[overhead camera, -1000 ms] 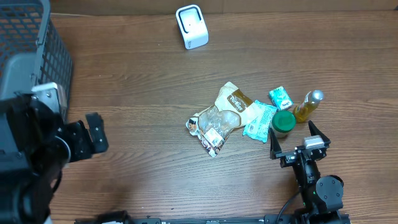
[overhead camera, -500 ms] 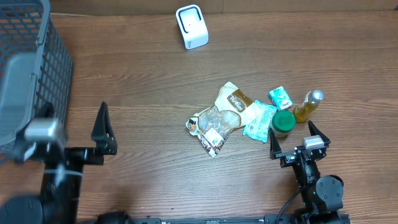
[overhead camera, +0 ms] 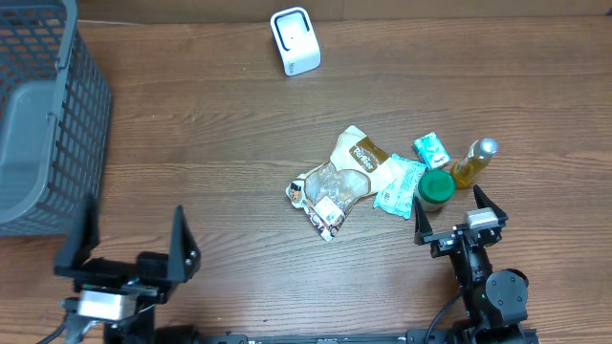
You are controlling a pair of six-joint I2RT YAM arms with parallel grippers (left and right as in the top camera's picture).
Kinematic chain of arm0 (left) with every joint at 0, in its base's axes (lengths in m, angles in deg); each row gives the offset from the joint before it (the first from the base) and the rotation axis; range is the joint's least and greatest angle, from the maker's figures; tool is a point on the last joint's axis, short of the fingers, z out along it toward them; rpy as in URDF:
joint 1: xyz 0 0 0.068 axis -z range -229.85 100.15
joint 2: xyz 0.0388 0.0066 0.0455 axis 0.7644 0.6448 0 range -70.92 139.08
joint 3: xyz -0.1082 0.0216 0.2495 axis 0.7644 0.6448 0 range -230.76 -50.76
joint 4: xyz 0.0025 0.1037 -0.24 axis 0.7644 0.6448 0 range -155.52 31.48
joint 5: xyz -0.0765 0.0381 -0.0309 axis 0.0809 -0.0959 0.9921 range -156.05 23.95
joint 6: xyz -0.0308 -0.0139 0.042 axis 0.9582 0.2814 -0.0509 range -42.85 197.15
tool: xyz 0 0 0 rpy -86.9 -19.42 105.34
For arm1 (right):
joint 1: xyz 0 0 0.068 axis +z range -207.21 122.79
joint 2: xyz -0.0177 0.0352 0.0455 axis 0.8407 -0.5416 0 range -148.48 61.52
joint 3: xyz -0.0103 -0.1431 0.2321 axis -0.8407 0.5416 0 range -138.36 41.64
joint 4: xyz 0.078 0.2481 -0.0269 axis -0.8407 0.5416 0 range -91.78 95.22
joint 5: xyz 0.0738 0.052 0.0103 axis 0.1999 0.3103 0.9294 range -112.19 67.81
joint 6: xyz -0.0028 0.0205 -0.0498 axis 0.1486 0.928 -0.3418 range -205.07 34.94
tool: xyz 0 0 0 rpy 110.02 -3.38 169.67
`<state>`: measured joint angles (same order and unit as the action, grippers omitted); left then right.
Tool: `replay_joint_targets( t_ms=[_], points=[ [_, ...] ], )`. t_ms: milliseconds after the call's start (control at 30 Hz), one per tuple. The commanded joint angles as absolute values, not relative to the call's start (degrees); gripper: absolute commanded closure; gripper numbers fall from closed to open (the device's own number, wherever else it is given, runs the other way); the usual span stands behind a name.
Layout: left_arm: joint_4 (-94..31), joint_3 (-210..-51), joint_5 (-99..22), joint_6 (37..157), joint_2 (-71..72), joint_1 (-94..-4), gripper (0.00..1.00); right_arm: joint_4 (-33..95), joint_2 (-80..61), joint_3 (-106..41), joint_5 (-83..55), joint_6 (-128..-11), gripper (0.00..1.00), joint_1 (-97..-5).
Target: Scan the item barcode
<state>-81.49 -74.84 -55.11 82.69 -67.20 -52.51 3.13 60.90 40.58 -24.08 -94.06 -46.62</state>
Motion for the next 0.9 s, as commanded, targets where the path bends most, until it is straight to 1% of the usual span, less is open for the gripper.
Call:
replay_joint_targets(
  t_ms=[0,333,500,700,867],
  points=[
    [-85.8,-68.8,-57.6,81.8,-70.3,-50.3,0.0,2.9,61.4,41.2,-24.2,-94.2,0.0,-46.4],
    [-87.2,-58.6,-59.7,81.8,-70.7,-49.9,0.01,2.9,61.4,41.2,-24.2,-94.2,0.0,-46.4],
    [-86.5,-50.9,-61.6,83.4,-70.7,-49.9,0.0,2.9,61.4,41.2,-24.2,-94.2,0.0,-46.4],
    [-76.9,-51.1,-61.7,83.5,-70.7,-49.9,0.0,2.9,61.4,41.2,-24.2,-94.1,0.0,-46.4],
    [-65.9,-51.1,-62.3,83.3,-70.7,-49.9,0.0,2.9,61.4,41.2,-24.2,-94.1,0.0,-46.4]
  ],
)
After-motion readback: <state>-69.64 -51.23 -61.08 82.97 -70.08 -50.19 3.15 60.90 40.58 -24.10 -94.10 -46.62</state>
